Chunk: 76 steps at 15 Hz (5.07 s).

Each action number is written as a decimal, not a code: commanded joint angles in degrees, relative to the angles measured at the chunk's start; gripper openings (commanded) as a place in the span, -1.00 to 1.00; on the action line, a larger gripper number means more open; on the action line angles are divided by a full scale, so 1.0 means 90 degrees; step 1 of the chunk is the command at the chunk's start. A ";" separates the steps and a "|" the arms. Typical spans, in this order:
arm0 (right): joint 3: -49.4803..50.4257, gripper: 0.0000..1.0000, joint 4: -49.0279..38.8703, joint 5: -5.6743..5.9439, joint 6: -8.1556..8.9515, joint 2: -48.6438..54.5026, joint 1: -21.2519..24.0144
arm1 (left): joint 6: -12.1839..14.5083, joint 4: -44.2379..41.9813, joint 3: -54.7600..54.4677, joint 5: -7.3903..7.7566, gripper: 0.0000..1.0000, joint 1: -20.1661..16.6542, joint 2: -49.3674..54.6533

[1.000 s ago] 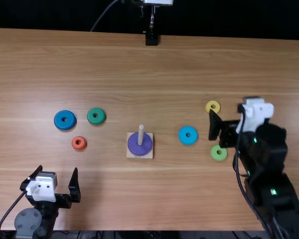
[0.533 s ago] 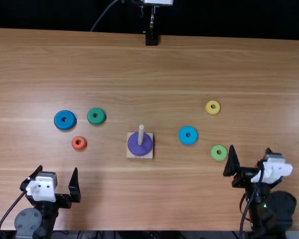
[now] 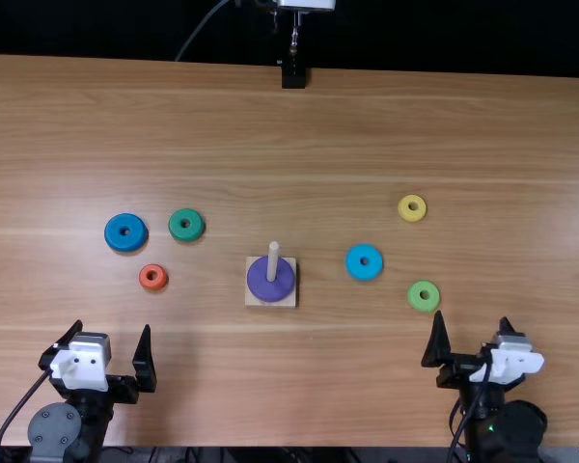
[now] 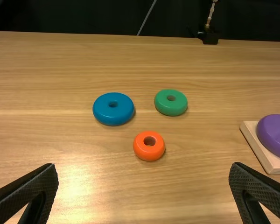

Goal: Build the Hanoi tower: stack the rings onto the peg from bottom to top in this color order: purple, dark blue, light blue, dark green, light green, yellow, orange.

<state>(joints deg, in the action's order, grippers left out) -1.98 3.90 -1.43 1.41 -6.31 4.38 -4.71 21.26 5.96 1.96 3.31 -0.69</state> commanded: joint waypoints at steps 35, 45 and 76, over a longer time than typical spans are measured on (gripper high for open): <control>0.0151 1.00 0.1542 -0.0005 -0.0004 0.0701 -0.0204 | -0.0004 0.0486 0.4250 0.0216 1.00 -0.0827 -0.5695; 0.0151 1.00 0.1542 -0.0005 -0.0004 0.0701 -0.0204 | 0.0019 0.3087 0.7912 0.0790 1.00 -0.1110 -1.0793; 0.0151 1.00 0.1542 -0.0005 -0.0004 0.0701 -0.0204 | 0.0992 0.3498 0.9729 -0.0182 1.00 -0.0387 -1.3771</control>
<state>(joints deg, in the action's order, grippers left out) -4.16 13.41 -1.48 1.39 -0.73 2.63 3.25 52.80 91.79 -0.69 0.64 -123.02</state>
